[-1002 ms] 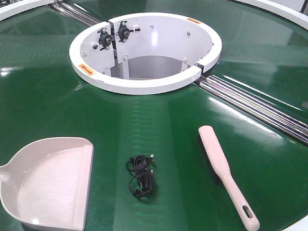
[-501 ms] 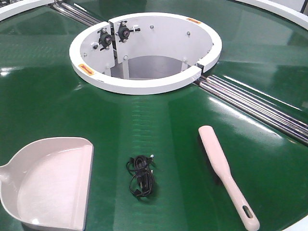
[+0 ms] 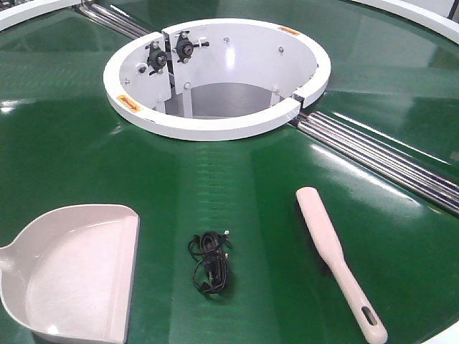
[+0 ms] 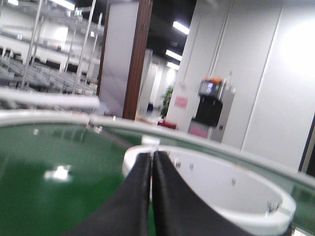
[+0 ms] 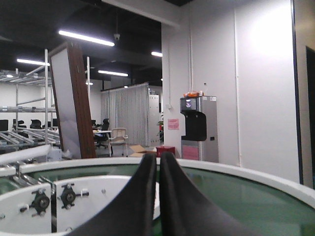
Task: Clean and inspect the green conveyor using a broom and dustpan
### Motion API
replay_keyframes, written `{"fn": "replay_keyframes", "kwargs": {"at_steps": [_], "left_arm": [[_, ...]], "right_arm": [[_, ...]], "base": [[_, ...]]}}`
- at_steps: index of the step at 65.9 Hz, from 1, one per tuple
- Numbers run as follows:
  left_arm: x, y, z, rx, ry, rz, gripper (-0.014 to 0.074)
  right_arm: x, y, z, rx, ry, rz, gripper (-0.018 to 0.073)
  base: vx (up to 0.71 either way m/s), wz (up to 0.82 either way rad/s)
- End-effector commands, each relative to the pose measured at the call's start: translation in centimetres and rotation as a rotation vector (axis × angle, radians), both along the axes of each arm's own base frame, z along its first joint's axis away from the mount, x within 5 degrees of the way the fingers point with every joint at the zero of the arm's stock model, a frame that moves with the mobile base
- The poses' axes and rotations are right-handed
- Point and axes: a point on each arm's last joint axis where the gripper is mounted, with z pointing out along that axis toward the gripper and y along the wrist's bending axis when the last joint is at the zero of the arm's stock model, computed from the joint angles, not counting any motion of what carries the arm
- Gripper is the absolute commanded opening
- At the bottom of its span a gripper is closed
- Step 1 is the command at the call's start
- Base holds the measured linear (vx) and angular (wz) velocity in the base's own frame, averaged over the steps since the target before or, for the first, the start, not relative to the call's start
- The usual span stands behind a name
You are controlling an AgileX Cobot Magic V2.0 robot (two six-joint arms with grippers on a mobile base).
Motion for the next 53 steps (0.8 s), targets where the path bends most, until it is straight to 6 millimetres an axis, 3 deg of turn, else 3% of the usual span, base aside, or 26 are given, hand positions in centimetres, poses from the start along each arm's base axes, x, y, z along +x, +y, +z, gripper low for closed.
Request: {"fn": "replay_keyframes", "kwargs": {"at_steps": [1,8,14,20,26,32,39,46,53], "left_arm": [[-1.7,0.2,4.9,0.004,-0.203,0.022,-0.0022],[-3.2,-0.2,9.9,0.038,-0.215,-0.021,-0.0022],[-3.4,-0.6,13.6,0.17,-0.149,-0.02,-0.0022],[-2.6,-0.8,16.7,0.324,-0.052,-0.002,-0.0022],[-0.8,-1.1,19.1,0.344,0.053,-0.039,-0.0017],[1.5,-1.5,19.8,0.323,0.196,-0.107,0.0004],[4.1,-2.0,18.9,0.285,0.36,-0.188,0.0074],[5.6,-2.2,18.1,0.304,0.433,-0.214,0.0222],[6.5,-2.1,18.0,0.323,0.437,-0.208,0.0449]], "right_arm": [[-1.5,0.0,3.9,0.017,-0.112,0.003,-0.0005],[-2.5,0.1,7.2,0.029,-0.07,0.025,-0.0005],[-2.5,0.2,9.9,0.023,-0.001,0.036,-0.0005],[-1.6,0.3,11.8,0.019,0.091,0.043,-0.0005],[-0.2,0.4,13.5,0.016,0.192,0.05,-0.0001],[1.9,0.5,14.1,0.01,0.303,0.054,0.0024],[4.2,0.9,13.7,0.008,0.397,0.094,0.0116],[5.7,1.5,13.0,0.019,0.472,0.155,0.0316],[6.8,1.9,12.6,0.012,0.511,0.183,0.0536]], "base": [[0.0,0.0],[0.0,0.0],[0.0,0.0],[0.0,0.0],[0.0,0.0],[0.0,0.0],[0.0,0.0],[0.0,0.0],[0.0,0.0]]}}
